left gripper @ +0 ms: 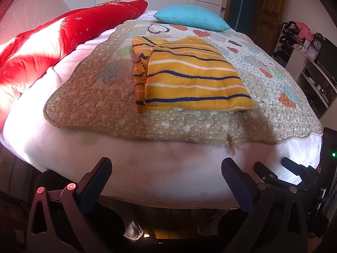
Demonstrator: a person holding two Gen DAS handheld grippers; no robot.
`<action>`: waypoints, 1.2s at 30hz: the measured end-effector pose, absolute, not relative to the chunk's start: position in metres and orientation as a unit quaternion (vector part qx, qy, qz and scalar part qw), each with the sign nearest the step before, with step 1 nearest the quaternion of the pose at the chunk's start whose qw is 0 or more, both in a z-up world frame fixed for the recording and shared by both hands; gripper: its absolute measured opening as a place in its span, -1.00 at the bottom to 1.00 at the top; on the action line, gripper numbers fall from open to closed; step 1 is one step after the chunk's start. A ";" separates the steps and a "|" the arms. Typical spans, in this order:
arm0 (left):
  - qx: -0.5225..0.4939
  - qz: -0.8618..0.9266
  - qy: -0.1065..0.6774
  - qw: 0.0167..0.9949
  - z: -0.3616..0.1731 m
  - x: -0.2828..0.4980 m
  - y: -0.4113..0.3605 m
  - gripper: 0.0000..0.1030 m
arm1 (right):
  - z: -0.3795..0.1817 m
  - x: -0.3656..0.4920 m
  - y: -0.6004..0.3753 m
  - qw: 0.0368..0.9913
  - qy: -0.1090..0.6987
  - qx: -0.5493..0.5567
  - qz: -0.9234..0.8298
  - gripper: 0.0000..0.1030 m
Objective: Fold small clothes
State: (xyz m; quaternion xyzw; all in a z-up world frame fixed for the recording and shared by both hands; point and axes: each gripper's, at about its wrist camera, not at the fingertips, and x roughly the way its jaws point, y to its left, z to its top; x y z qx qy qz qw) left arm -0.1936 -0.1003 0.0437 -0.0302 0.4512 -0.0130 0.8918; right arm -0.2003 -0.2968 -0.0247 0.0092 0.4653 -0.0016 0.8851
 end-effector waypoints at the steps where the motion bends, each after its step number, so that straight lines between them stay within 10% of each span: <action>1: -0.030 -0.013 0.452 0.891 0.043 -0.194 -0.101 1.00 | -0.025 -0.200 -0.297 0.885 0.465 0.008 -0.001 0.64; 36: -0.066 -0.024 0.488 0.870 0.024 -0.187 -0.093 1.00 | -0.034 -0.197 -0.296 0.878 0.478 -0.002 0.007 0.74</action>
